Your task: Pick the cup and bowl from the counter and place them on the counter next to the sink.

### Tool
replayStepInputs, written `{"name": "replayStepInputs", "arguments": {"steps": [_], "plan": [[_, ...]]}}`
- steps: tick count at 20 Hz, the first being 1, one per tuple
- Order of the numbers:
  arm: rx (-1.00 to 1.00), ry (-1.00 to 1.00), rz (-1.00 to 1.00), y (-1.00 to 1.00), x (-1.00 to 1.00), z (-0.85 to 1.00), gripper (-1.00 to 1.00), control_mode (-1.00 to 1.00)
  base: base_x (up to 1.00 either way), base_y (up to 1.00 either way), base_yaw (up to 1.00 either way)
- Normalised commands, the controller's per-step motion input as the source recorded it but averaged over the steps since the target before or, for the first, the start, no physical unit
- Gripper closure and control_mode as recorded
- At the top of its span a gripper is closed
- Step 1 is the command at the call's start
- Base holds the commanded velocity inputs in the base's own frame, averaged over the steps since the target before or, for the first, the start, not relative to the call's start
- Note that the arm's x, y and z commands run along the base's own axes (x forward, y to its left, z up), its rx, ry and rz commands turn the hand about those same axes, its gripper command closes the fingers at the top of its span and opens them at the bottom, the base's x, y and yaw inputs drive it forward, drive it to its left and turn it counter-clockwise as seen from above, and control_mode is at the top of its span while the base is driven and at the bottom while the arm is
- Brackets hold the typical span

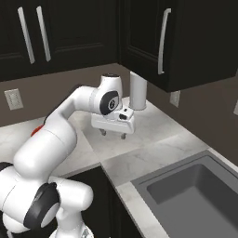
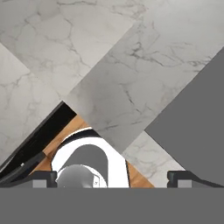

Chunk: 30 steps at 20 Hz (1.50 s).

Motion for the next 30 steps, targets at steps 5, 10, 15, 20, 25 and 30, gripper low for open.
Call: {"name": "replayStepInputs", "arguments": {"steps": [5, 10, 15, 20, 25, 30], "plan": [[0.00, 0.00, 0.00, 0.00, 0.00, 0.00, -1.00, 1.00, 0.00, 0.00, 0.00], [0.00, 0.00, 0.00, 0.00, 0.00, 0.00, -1.00, 1.00, 0.00, 0.00, 0.00], [0.00, -0.05, 0.09, 0.22, 0.00, -0.03, -1.00, -1.00, 0.00, 0.02, 0.00], [0.03, -0.21, 0.30, 0.48, 0.00, -0.10, -1.00, -1.00, 0.00, 0.00, 0.00], [0.01, -0.28, 0.33, 0.60, 0.00, -0.07, -1.00, -1.00, 0.00, 0.00, 0.00], [0.00, -0.08, 0.09, 0.52, 0.14, 0.00, -1.00, -1.00, 0.00, 0.00, 0.00]]}}
